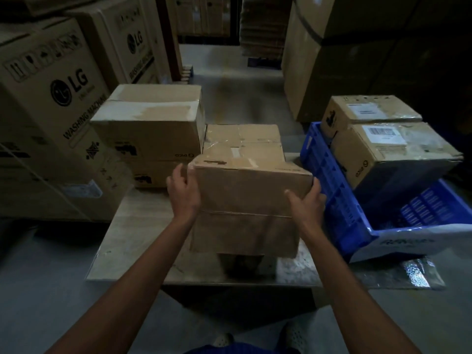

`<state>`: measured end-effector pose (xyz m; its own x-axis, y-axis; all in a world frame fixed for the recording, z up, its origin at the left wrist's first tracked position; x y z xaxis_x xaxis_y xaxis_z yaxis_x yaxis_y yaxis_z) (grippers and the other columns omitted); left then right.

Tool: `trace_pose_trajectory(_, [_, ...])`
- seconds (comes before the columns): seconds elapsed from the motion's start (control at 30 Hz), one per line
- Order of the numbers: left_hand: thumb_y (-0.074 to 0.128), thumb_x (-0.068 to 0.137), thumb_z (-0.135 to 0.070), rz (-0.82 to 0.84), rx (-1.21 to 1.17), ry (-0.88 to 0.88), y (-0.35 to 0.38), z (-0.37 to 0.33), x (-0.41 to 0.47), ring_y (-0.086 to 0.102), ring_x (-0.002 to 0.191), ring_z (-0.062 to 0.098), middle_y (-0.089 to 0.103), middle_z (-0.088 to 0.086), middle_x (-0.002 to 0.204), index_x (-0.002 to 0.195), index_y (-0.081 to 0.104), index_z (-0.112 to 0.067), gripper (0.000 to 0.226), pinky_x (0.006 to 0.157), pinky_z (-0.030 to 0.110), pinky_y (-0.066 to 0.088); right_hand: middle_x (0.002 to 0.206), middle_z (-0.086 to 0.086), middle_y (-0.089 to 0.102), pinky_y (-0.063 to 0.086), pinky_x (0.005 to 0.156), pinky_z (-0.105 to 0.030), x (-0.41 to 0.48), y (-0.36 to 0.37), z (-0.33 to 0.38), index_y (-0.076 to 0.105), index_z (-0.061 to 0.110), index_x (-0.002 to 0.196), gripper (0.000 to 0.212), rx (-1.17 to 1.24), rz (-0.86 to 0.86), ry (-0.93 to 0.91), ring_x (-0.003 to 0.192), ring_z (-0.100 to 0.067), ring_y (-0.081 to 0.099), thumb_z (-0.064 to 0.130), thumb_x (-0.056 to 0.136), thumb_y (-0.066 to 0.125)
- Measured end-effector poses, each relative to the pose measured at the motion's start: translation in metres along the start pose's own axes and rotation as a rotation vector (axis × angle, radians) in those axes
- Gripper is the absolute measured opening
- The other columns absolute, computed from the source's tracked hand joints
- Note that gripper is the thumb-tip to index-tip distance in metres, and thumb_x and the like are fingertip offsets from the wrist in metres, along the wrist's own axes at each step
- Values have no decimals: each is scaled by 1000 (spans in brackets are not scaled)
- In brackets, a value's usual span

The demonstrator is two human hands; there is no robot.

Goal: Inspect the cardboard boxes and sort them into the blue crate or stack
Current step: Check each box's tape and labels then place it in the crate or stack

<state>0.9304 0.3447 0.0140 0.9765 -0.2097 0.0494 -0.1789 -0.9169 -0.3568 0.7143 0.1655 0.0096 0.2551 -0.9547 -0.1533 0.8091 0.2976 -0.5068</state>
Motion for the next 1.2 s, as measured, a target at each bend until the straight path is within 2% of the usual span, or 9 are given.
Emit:
trace_pose_trajectory(0.2, [53,98,-51,-76,-140,-56,-4,49,-32,59,92,19,61,5,105,104,56,-20,32,82,47,56,145,-8,36,52,91,-37,-29,8,-35,27,28,145,79,40,-30,-55,125,-25,50,11,84,75])
trace_pose_trajectory(0.37, [60,98,-28,-4,-102,-33,-16,67,-45,62,104,25,58,4,107,111,50,-16,20,70,22,51,138,-4,41,51,79,-30,-40,6,-43,32,27,138,66,20,-55,-19,118,-22,53,9,86,68])
trace_pose_trajectory(0.5, [68,87,-6,39,240,492,-22,52,-48,47,119,23,50,14,128,131,49,-7,47,93,31,47,139,-1,43,37,111,-58,-61,13,-17,39,24,138,57,-148,-201,-404,126,-16,45,17,86,61])
trace_pose_trajectory(0.6, [69,85,-3,150,377,760,-10,36,-58,50,122,30,55,17,130,127,57,-5,44,101,45,46,143,-3,47,38,112,-53,-77,44,14,51,20,133,43,-262,-59,-722,133,-16,42,31,91,48])
trace_pose_trajectory(0.7, [44,100,-31,307,624,692,2,39,-59,37,143,31,44,15,151,141,51,-12,46,117,50,31,166,-9,23,15,125,-53,-84,86,22,35,21,153,53,-593,228,-707,154,-27,16,41,103,36])
trace_pose_trajectory(0.8, [12,100,-46,413,772,612,3,47,-59,25,150,26,35,9,160,148,45,-15,66,123,48,18,169,-10,8,0,124,-48,-81,98,12,17,20,160,59,-816,294,-702,156,-28,2,45,107,21])
trace_pose_trajectory(0.97, [38,99,-40,390,761,682,1,40,-51,49,133,29,56,10,141,131,61,-15,47,110,44,38,168,-6,16,9,125,-52,-78,92,15,23,24,159,58,-851,324,-695,155,-27,10,48,106,23])
trace_pose_trajectory(1.07, [53,96,-38,391,775,745,1,20,-35,55,110,24,58,7,121,116,63,-17,30,92,35,44,147,-7,42,33,111,-50,-72,87,32,45,25,140,45,-846,294,-729,138,-28,38,48,101,39])
trace_pose_trajectory(1.2, [39,103,-43,538,832,649,18,11,-12,18,151,30,21,12,164,155,31,-21,57,122,46,18,160,-11,28,25,117,-54,-40,90,53,32,28,153,57,-852,327,-658,147,-31,25,49,102,40])
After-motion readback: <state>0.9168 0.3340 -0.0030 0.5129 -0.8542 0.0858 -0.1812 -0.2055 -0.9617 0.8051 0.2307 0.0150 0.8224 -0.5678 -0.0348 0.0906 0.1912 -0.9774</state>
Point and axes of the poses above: each hand's wrist, its own x-axis towards the middle knuckle, its own y-axis out of the palm, z = x × y, the point moved 2 cm from there along x, towards the middle knuckle
